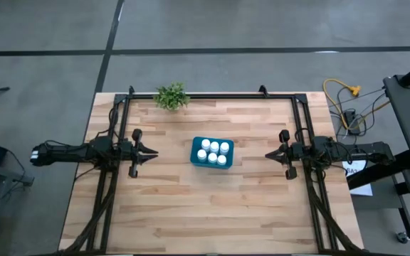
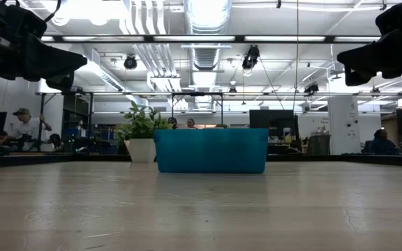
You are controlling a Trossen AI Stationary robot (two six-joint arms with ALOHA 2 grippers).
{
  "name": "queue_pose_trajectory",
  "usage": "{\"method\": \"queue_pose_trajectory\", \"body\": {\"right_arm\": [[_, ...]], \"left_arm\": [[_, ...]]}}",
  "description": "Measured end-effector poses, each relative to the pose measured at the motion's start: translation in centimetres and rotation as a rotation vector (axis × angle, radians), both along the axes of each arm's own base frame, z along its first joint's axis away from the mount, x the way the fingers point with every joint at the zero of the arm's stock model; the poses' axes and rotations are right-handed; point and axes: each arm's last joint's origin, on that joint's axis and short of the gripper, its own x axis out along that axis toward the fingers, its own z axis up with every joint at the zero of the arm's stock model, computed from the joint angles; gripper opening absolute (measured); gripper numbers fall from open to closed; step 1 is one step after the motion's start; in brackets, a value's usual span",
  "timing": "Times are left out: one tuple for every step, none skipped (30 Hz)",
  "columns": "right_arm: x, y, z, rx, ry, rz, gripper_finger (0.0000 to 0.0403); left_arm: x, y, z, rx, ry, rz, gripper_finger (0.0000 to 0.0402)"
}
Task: Pick and place pill bottles into a basket
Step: Return to Home Position
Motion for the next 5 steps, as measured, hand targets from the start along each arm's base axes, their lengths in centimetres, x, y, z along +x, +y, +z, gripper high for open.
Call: {"method": "queue_pose_trajectory", "body": {"right_arm": [[0.0,0.0,0.0,0.0,0.0,0.0,0.0009],[0.0,0.0,0.0,0.0,0.0,0.0,0.0009],[0.0,0.0,0.0,0.0,0.0,0.0,0.0009],[0.0,0.0,0.0,0.0,0.0,0.0,0.0009],[0.0,0.0,-0.01,0.0,0.0,0.0,0.0009]], "left_arm": [[0.0,0.0,0.0,0.0,0.0,0.0,0.0033],[0.0,0.0,0.0,0.0,0.0,0.0,0.0033],[0.0,0.0,0.0,0.0,0.0,0.0,0.0033],[0.0,0.0,0.0,0.0,0.0,0.0,0.0033],[0.0,0.0,0.0,0.0,0.0,0.0,0.0033]]}}
